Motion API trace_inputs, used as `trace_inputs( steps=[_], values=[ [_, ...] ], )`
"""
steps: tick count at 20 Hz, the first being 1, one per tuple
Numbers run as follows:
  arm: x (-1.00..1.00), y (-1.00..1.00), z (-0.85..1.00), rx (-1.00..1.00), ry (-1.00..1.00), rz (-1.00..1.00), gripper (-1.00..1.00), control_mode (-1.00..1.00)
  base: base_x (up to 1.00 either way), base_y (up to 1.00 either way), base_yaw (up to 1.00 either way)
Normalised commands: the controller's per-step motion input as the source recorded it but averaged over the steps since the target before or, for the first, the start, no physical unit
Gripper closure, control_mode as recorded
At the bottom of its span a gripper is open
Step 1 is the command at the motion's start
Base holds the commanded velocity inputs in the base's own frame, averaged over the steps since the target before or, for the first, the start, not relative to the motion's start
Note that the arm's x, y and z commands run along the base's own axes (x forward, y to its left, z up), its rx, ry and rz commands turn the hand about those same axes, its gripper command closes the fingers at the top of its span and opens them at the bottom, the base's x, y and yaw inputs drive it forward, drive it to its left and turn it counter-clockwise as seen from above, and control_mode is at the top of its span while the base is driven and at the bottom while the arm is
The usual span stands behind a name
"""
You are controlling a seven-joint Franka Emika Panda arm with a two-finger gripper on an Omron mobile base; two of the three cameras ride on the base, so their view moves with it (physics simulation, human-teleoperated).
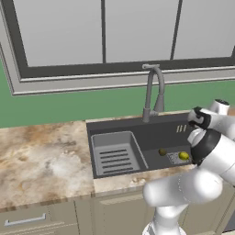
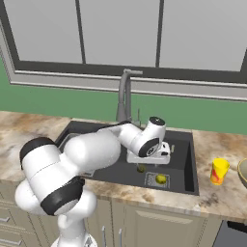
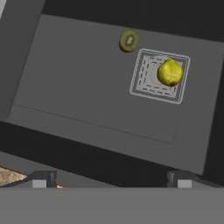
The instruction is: Remove the pear and kiwi from the sink. Then move the bowl and cup from the counter to the sink for washing.
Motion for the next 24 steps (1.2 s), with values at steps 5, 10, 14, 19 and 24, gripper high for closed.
trace_inputs(
  steps=[5,10,14,19,24],
  values=[
    [0.13,-0.06,-0.22,0.00,0.00,0.00,-1.00,-1.00,0.00,0.00,0.00],
    [0.14,-0.03,-0.21,0.00,0.00,0.00,-1.00,-1.00,0.00,0.00,0.00],
    [0.13,-0.05,-0.22,0.00,0.00,0.00,-1.00,-1.00,0.00,0.00,0.00],
    [0.15,-0.09,-0.18,0.00,0.00,0.00,-1.00,-1.00,0.00,0.00,0.00],
    [0.17,-0.15,-0.15,0.00,0.00,0.00,-1.00,-1.00,0.00,0.00,0.00]
  ],
)
